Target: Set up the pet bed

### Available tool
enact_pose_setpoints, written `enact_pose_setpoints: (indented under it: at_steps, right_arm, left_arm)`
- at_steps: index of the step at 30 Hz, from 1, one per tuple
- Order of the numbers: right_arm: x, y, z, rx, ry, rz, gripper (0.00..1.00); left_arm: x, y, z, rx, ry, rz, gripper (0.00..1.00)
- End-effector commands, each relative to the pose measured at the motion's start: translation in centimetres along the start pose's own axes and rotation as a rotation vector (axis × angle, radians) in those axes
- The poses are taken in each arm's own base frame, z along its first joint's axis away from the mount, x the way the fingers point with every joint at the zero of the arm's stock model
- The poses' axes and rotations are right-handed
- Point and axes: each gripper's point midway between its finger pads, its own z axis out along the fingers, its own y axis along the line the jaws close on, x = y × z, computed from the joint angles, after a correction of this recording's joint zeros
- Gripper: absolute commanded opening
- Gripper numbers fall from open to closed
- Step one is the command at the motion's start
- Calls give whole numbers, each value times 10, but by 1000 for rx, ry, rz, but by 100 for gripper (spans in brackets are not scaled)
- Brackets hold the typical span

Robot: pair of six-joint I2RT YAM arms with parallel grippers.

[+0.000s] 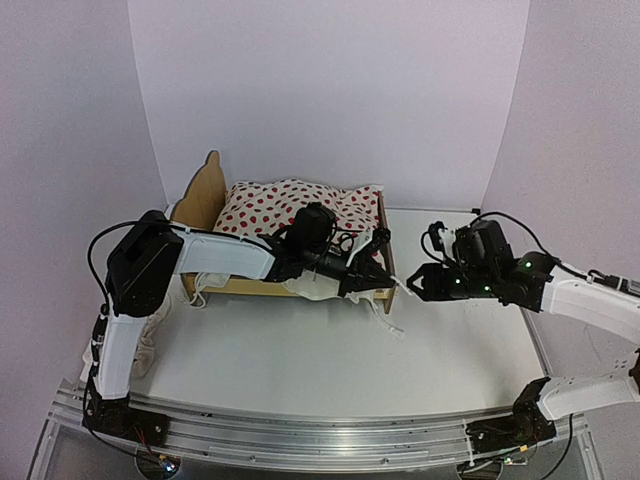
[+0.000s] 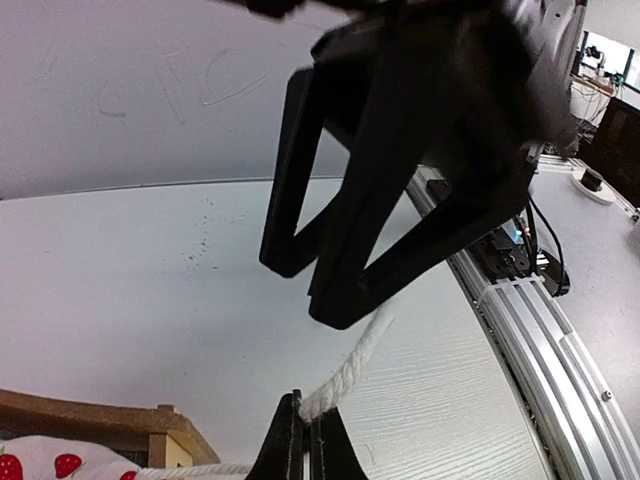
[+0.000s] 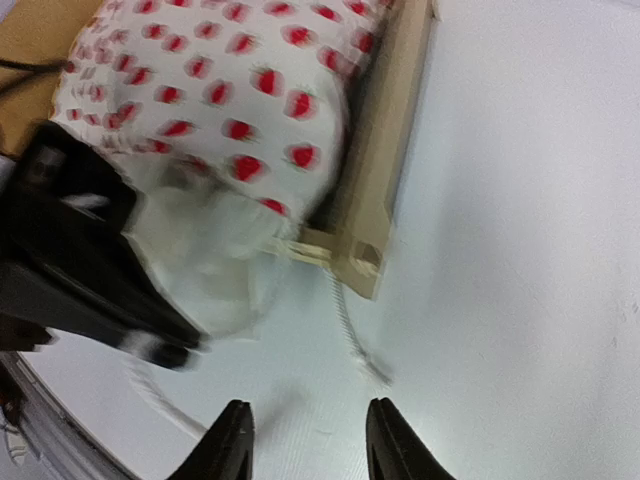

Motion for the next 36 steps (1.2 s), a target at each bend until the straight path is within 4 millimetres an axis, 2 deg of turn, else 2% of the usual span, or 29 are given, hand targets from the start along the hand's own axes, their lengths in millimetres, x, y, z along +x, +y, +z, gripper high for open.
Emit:
enact_pose_setpoints:
  at_steps: [1, 4, 6, 9, 15, 19, 21, 22, 25, 27, 30, 32, 34, 36]
  right_arm:
    - [50, -47, 25, 93, 94, -44, 52]
    - [74, -50, 48, 54, 151, -141, 69]
    - [82, -52, 59, 32, 146, -207, 73]
    - [89, -56, 72, 29, 140, -302, 73]
    - [101, -55, 100, 21, 201, -349, 67]
    - [117, -57, 116, 20, 262, -347, 58]
    - [125, -61, 120, 39, 289, -338, 51]
    - [128, -62, 121, 49, 297, -334, 40]
    - [138, -57, 119, 36, 337, -346, 10]
    - [144, -50, 113, 17, 360, -362, 0]
    - [151, -44, 92, 11, 396, -359, 0]
    - [149, -34, 74, -25, 396, -350, 0]
    - [145, -21, 58, -73, 381, -348, 0]
    - [131, -4, 41, -142, 327, -327, 0]
  left_arm:
    - [-47, 16, -25, -85, -43, 10, 0]
    - [-51, 27, -34, -119, -31, 9, 0]
    - [-52, 30, -40, -129, -26, 13, 0]
    - [-51, 30, -44, -135, -17, 11, 0]
    - [-48, 32, -48, -162, -6, 18, 0]
    - [-49, 33, -51, -170, -5, 22, 0]
    - [-48, 34, -53, -173, -4, 22, 0]
    - [-47, 34, -54, -175, -3, 21, 0]
    - [-45, 35, -54, -177, -1, 15, 0]
    - [-47, 36, -54, -178, -6, 16, 0]
    - [-49, 37, -56, -175, -11, 23, 0]
    - [-49, 36, -55, -164, -13, 26, 0]
    - [-50, 32, -54, -140, -19, 31, 0]
    - [-49, 26, -52, -101, -23, 28, 0]
